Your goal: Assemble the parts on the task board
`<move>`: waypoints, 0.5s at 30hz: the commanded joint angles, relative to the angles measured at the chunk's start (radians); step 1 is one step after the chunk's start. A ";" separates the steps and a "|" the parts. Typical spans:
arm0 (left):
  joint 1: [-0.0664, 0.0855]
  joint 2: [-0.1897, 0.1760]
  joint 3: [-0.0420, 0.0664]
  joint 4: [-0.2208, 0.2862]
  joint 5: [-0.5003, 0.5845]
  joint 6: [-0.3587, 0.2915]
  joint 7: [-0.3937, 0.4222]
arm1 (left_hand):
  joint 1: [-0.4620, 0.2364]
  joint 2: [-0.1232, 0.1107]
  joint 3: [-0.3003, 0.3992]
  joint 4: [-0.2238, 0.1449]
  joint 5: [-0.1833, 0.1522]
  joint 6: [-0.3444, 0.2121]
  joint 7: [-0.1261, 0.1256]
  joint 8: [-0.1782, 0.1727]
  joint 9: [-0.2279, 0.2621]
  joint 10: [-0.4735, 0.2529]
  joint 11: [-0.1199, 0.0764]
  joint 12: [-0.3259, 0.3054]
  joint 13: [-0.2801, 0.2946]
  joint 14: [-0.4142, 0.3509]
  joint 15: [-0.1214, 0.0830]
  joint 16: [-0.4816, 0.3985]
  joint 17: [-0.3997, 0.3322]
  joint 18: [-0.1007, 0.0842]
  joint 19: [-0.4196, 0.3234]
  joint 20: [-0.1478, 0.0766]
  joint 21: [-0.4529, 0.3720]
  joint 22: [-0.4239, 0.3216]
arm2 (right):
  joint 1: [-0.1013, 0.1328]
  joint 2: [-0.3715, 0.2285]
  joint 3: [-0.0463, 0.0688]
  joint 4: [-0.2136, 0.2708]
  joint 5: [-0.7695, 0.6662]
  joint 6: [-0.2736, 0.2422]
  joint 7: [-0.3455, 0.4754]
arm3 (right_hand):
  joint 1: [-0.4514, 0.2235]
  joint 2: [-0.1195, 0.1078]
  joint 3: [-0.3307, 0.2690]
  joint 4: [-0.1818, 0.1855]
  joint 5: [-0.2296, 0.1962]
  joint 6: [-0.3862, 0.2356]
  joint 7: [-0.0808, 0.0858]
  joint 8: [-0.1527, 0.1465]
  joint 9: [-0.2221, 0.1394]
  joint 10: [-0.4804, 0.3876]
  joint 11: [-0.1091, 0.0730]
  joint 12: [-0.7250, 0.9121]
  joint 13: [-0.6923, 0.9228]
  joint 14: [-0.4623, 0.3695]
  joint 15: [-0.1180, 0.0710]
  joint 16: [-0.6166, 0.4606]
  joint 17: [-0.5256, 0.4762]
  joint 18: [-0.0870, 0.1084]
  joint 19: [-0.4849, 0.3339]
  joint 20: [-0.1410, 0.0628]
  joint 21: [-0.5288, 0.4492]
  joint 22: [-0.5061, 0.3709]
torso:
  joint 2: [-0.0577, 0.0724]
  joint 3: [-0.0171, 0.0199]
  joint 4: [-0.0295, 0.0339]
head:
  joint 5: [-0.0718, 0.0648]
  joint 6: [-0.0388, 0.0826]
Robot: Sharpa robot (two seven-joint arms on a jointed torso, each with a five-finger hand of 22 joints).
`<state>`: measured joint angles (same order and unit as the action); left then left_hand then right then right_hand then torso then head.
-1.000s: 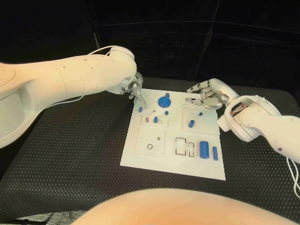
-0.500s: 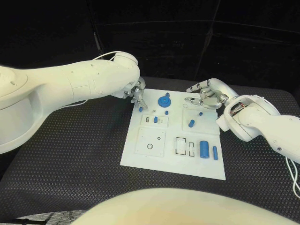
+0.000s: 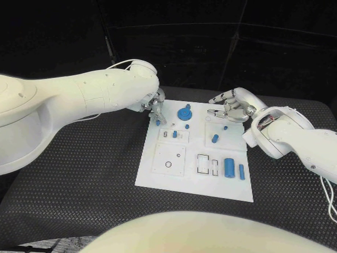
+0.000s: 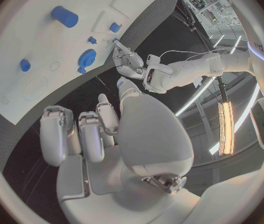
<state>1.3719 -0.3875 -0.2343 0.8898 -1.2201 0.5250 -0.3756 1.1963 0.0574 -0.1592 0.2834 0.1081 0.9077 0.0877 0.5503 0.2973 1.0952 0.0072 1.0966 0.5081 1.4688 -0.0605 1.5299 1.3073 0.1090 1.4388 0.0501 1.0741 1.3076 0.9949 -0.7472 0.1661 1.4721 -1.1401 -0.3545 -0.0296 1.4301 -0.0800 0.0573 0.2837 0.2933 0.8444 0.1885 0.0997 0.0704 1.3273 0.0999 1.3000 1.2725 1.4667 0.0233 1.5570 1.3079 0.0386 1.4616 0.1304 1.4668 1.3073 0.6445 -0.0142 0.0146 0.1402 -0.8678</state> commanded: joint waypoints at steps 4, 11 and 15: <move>0.000 0.003 0.001 -0.006 -0.008 0.009 0.011 | 0.030 0.004 0.002 -0.013 -0.005 -0.008 0.001 0.000 0.003 -0.005 0.006 0.004 -0.001 0.080 0.007 0.005 0.170 -0.012 0.004 0.003 -0.004 0.002 | 0.002 0.001 0.000 0.001 0.002 -0.003 0.007 | -0.010 0.002 -0.004 0.002 0.009 -0.007 0.000 0.005 0.000 -0.004 0.000 0.005 -0.001 0.095 0.000 -0.003 0.235 0.011 -0.003 -0.003 -0.004 0.023 | 0.000 0.0003 0.0006 | 0.000 0.000; -0.001 0.005 0.001 -0.005 -0.008 0.021 0.014 | 0.058 0.016 0.007 -0.023 -0.004 -0.006 0.000 0.003 0.006 -0.007 0.005 0.004 -0.002 0.079 0.008 0.005 0.168 -0.012 0.002 0.004 -0.007 0.002 | 0.002 0.003 0.001 0.000 0.002 -0.002 0.007 | -0.010 0.002 -0.004 0.002 0.009 -0.007 0.000 0.005 0.000 -0.004 0.000 0.005 -0.001 0.095 0.000 -0.003 0.235 0.011 -0.003 -0.003 -0.004 0.023 | 0.000 0.0006 0.0005 | 0.000 -0.004; -0.001 0.006 0.001 -0.006 -0.008 0.023 0.015 | 0.062 0.018 0.008 -0.025 -0.004 -0.005 0.000 0.004 0.007 -0.007 0.005 0.004 -0.002 0.079 0.008 0.005 0.168 -0.012 0.002 0.004 -0.008 0.002 | 0.002 0.004 0.001 -0.002 0.002 -0.001 0.007 | -0.010 0.002 -0.004 0.002 0.009 -0.007 0.000 0.005 0.000 -0.004 0.000 0.005 -0.001 0.095 0.000 -0.003 0.235 0.011 -0.003 -0.003 -0.004 0.023 | -0.001 0.0000 0.0011 | 0.000 -0.004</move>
<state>1.3699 -0.3824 -0.2340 0.8846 -1.2214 0.5315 -0.3707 1.2490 0.0783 -0.1512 0.2644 0.1081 0.9077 0.0876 0.5502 0.3029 1.0914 0.0108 1.0963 0.5063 1.4688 -0.0606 1.5299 1.3073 0.1090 1.4387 0.0502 1.0700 1.3074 0.9949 -0.7442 0.1661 1.4693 -1.1401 -0.3542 -0.0296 1.4302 -0.0800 0.0573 0.2837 0.2998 0.8444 0.1885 0.0997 0.0704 1.3273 0.0999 1.3000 1.2725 1.4667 0.0233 1.5570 1.3077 0.0386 1.4616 0.1305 1.4668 1.3073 0.6443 -0.0138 0.0152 0.1397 -0.8721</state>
